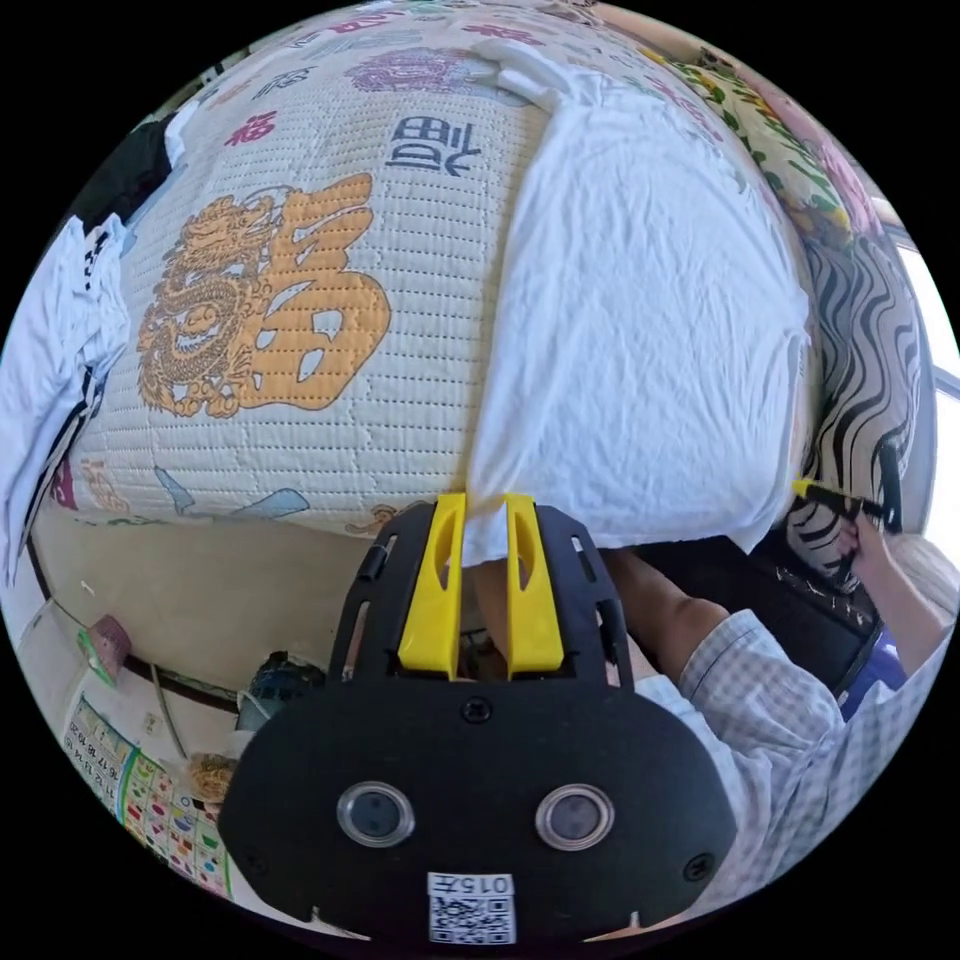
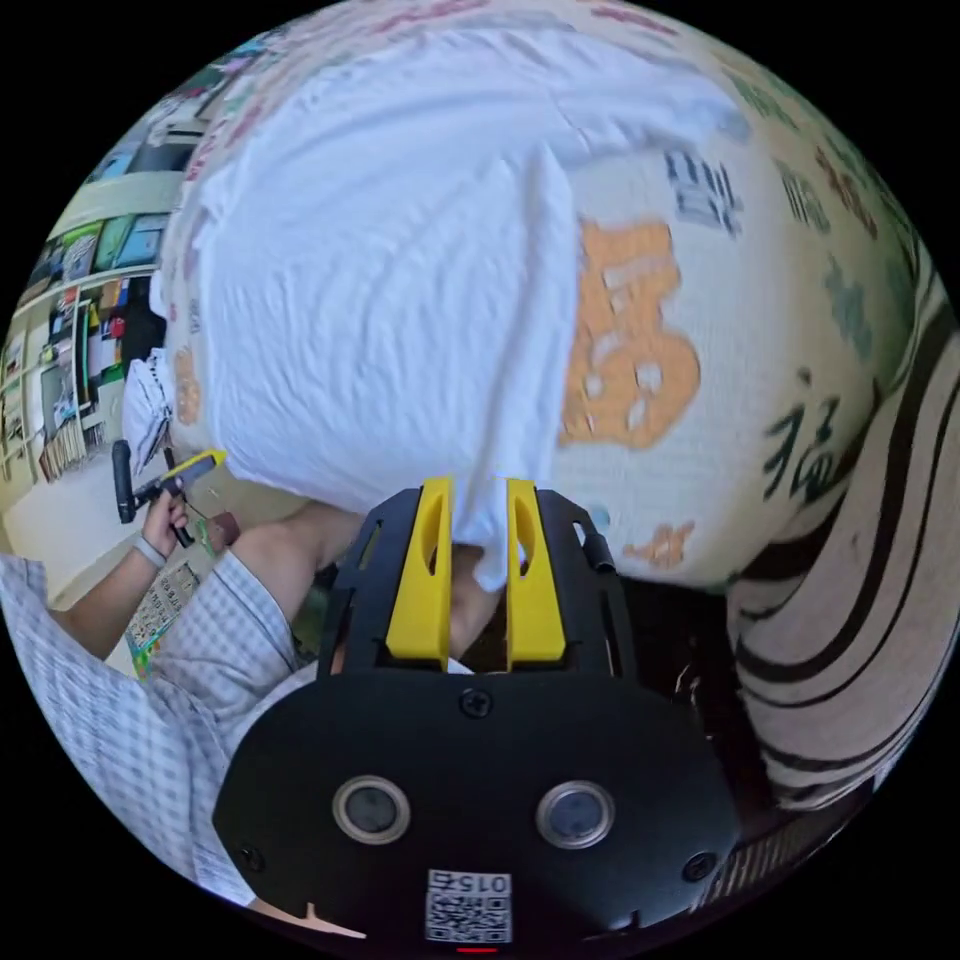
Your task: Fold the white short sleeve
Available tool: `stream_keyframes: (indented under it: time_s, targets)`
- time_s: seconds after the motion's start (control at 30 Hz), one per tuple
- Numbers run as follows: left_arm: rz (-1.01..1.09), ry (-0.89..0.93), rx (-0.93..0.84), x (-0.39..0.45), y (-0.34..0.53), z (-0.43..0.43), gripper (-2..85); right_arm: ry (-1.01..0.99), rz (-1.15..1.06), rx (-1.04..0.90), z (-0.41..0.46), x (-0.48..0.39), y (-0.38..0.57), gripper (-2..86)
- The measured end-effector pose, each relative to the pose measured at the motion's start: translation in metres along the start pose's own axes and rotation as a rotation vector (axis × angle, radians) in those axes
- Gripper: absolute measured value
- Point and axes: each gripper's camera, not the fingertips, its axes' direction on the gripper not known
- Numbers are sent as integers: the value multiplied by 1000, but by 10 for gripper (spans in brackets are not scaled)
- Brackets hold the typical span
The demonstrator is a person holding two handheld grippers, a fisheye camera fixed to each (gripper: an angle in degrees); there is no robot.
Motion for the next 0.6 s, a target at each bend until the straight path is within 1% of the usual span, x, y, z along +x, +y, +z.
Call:
stream_keyframes:
  time_s: [0.1,0.2,0.23,0.33,0.47,0.6]
  targets:
    - [18,14,-46,16,-9,-3,12,-26,14,-57,23,19,18,78]
    - [52,-44,-76,36,-16,-9,-1,-27,67,-53,29,38,33,34]
    - [55,-58,-85,43,-18,-10,-3,-60,88,-58,28,49,40,15]
    - [62,-98,-102,62,-23,-11,-3,-100,114,-37,22,73,64,-4]
    - [67,-144,-118,81,-29,-4,-1,-97,130,-26,18,94,92,-8]
    - [3,-154,-125,96,-36,2,13,-111,149,-5,16,108,113,-8]
